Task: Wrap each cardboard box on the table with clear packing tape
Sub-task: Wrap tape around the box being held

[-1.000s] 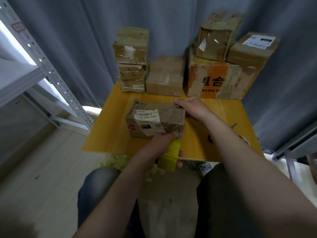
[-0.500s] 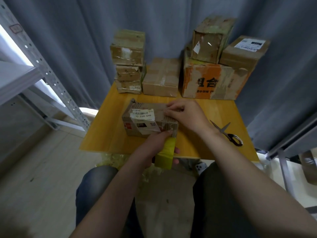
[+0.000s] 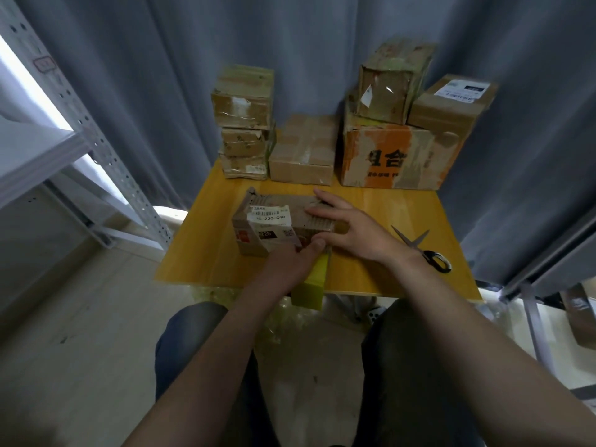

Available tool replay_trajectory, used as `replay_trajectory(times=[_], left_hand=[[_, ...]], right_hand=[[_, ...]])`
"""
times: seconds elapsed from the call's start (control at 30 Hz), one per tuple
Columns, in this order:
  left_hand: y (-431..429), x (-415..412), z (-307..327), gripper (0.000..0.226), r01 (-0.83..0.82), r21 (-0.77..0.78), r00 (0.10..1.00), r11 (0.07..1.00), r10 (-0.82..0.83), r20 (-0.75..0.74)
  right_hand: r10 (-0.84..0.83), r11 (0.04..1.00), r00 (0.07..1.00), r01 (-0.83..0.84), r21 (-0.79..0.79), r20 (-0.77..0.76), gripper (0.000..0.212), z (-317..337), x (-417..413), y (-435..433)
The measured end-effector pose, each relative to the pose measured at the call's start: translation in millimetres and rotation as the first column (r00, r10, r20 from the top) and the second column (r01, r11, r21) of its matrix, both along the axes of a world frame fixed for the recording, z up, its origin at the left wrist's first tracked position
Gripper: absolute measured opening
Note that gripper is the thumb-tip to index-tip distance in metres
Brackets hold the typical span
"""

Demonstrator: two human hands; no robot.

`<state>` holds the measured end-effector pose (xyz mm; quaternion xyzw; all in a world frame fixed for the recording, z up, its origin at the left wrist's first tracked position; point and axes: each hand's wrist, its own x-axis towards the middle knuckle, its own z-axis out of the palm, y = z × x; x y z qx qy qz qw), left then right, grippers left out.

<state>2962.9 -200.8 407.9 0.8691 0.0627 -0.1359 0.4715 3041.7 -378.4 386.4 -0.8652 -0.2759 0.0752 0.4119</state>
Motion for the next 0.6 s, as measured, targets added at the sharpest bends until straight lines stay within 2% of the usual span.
replay_trajectory(times=[0.07, 0.13, 0.17, 0.2, 0.23, 0.27, 0.3, 0.37, 0.4, 0.47, 0.6], left_hand=[[8, -2, 8, 0.057, 0.030, 0.232, 0.996, 0.972, -0.048, 0.071], [20, 2, 21, 0.044, -0.026, 0.366, 0.974, 0.930, -0.059, 0.219], [29, 8, 29, 0.038, -0.042, 0.404, 0.943, 0.914, -0.097, 0.317], [38, 17, 35, 0.043, -0.027, 0.452, 0.903, 0.891, -0.173, 0.394], [48, 28, 40, 0.055, 0.029, 0.529, 0.868, 0.848, -0.284, 0.408], [57, 41, 43, 0.069, 0.113, 0.608, 0.848, 0.786, -0.396, 0.353], [63, 54, 42, 0.084, 0.196, 0.677, 0.835, 0.710, -0.483, 0.265], [69, 79, 32, 0.103, 0.337, 0.743, 0.810, 0.578, -0.580, 0.084], [70, 88, 27, 0.105, 0.384, 0.742, 0.796, 0.550, -0.604, 0.035], [70, 99, 20, 0.100, 0.419, 0.692, 0.781, 0.588, -0.622, 0.055], [70, 106, 21, 0.097, 0.378, 0.599, 0.809, 0.706, -0.567, 0.157]], right_hand=[[-0.033, 0.997, 0.999, 0.035, -0.068, 0.033, 0.086, -1, -3, 0], [-0.192, 0.975, 0.976, 0.202, -0.095, 0.105, 0.101, -2, -12, 1], [-0.312, 0.945, 0.942, 0.321, -0.061, 0.127, 0.094, -2, -19, 2], [-0.430, 0.901, 0.896, 0.434, -0.010, 0.114, 0.079, 0, -27, 3], [-0.514, 0.858, 0.856, 0.514, 0.018, 0.060, 0.061, 3, -34, 4], [-0.546, 0.838, 0.837, 0.546, -0.001, -0.034, 0.052, 7, -41, 3], [-0.523, 0.852, 0.839, 0.521, -0.060, -0.149, 0.056, 10, -46, 3], [-0.378, 0.926, 0.821, 0.332, -0.179, -0.429, 0.073, 17, -59, 4], [-0.298, 0.955, 0.790, 0.239, -0.178, -0.536, 0.076, 19, -65, 7], [-0.200, 0.976, 0.740, 0.206, -0.068, -0.642, 0.071, 17, -75, 14], [-0.224, 0.895, 0.738, 0.414, 0.165, -0.636, 0.039, 17, -91, 21]])
